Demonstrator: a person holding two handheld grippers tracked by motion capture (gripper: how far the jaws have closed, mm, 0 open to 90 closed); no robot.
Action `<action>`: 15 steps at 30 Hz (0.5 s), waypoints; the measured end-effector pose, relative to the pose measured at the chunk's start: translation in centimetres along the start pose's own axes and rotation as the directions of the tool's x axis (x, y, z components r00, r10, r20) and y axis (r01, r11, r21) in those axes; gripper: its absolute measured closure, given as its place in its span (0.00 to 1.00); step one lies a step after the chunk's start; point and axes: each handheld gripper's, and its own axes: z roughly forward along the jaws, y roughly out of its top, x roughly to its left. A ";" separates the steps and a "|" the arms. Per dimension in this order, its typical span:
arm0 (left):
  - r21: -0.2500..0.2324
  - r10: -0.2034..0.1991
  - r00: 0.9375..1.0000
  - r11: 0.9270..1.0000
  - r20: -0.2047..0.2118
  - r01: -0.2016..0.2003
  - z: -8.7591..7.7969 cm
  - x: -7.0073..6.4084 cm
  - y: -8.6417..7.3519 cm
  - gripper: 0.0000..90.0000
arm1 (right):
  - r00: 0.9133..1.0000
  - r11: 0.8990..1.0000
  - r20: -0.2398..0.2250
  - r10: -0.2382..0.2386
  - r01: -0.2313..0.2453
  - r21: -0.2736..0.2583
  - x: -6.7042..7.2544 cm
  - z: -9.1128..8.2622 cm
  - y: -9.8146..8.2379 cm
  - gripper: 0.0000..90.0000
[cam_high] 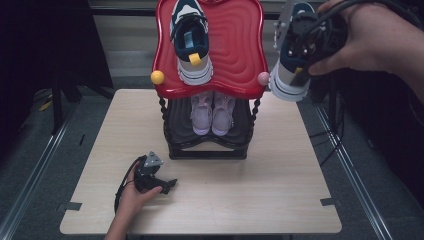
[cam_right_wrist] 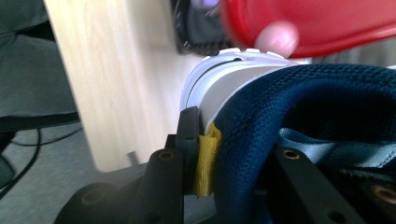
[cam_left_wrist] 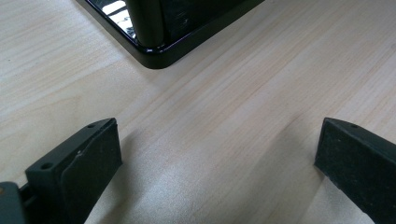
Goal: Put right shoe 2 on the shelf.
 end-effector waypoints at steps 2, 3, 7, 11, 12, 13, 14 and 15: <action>0.000 0.000 1.000 1.000 0.000 0.000 0.0 0.0 0.0 0.00 | 0.999 1.000 0.022 -0.029 0.029 -0.008 -0.3 -0.5 1.0 0.81; 0.000 0.000 1.000 1.000 0.000 0.000 0.0 0.0 0.0 0.00 | 0.999 0.999 0.029 -0.035 0.035 -0.011 -0.4 -0.7 1.3 0.81; 0.000 0.001 1.000 1.000 -0.001 -0.001 0.0 0.0 0.0 0.00 | 0.996 0.997 0.054 -0.073 0.074 -0.016 -0.8 -0.9 3.2 0.81; 0.001 0.001 1.000 1.000 0.001 -0.001 0.0 0.0 0.0 0.00 | 0.990 0.992 0.072 -0.120 0.123 -0.031 -1.2 -0.4 4.8 0.81; 0.000 0.001 1.000 1.000 -0.001 -0.001 0.0 0.0 0.0 0.00 | 0.988 0.990 0.075 -0.134 0.136 -0.029 -1.3 -0.2 5.2 0.81; 0.000 0.001 1.000 1.000 -0.002 -0.001 0.0 0.0 0.0 0.00 | 0.987 0.990 0.081 -0.139 0.141 -0.023 -1.4 0.1 5.6 0.81; 0.001 0.001 1.000 1.000 0.000 -0.001 0.0 0.0 0.0 0.00 | 0.985 0.988 0.081 -0.151 0.153 -0.021 -1.5 0.4 5.9 0.81; 0.001 0.001 1.000 1.000 0.000 -0.001 0.0 0.0 0.0 0.00 | 0.985 0.987 0.076 -0.156 0.158 -0.025 -1.7 0.6 6.2 0.81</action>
